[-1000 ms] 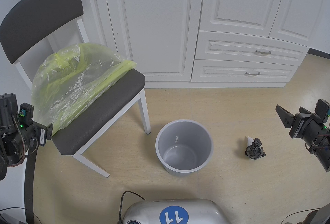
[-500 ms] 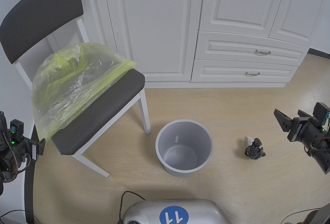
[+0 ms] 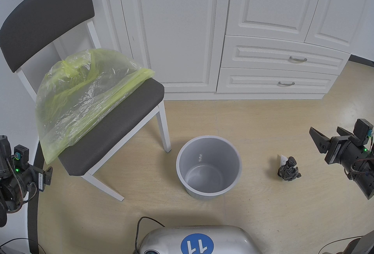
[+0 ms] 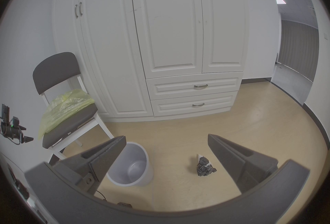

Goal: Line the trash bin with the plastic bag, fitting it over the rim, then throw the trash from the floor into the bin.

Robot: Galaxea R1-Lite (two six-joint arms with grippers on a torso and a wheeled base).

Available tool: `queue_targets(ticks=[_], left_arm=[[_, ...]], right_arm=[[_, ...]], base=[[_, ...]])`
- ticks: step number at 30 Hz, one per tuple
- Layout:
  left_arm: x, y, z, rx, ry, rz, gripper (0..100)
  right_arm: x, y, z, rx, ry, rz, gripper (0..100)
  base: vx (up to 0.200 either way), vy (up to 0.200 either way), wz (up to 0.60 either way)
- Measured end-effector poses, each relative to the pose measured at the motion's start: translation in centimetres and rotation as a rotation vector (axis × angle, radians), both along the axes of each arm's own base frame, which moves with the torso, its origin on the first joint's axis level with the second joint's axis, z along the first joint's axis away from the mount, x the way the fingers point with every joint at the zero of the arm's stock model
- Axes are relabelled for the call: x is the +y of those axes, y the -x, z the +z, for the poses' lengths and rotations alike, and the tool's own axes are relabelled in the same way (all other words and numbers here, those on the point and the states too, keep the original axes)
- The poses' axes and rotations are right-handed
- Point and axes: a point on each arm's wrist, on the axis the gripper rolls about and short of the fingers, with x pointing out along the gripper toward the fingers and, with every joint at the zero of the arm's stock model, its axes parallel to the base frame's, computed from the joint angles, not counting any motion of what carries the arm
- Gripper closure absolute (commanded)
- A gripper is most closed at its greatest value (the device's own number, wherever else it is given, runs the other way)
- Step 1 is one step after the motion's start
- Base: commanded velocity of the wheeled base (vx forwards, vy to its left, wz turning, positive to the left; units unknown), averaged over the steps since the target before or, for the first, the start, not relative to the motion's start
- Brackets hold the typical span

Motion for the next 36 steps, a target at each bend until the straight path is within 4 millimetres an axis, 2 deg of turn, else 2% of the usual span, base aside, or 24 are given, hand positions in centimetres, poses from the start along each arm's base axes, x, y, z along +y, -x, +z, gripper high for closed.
queue_targets(ticks=[16, 28, 36], left_arm=[[0.8, -3.5, -0.6, 0.048, 0.002, 0.028, 0], [0.9, -6.8, -0.1, -0.053, -0.006, 0.022, 0], [0.7, -7.8, 0.5, -0.083, 0.004, 0.001, 0]], right_arm=[[-0.1, -0.1, -0.4, 0.016, 0.006, 0.005, 0], [-0.1, -0.1, -0.3, 0.015, 0.005, 0.007, 0], [-0.1, -0.1, -0.2, 0.01, 0.003, 0.006, 0]], base=[[0.0, 0.0, 0.0], [0.0, 0.0, 0.0], [0.0, 0.0, 0.0]])
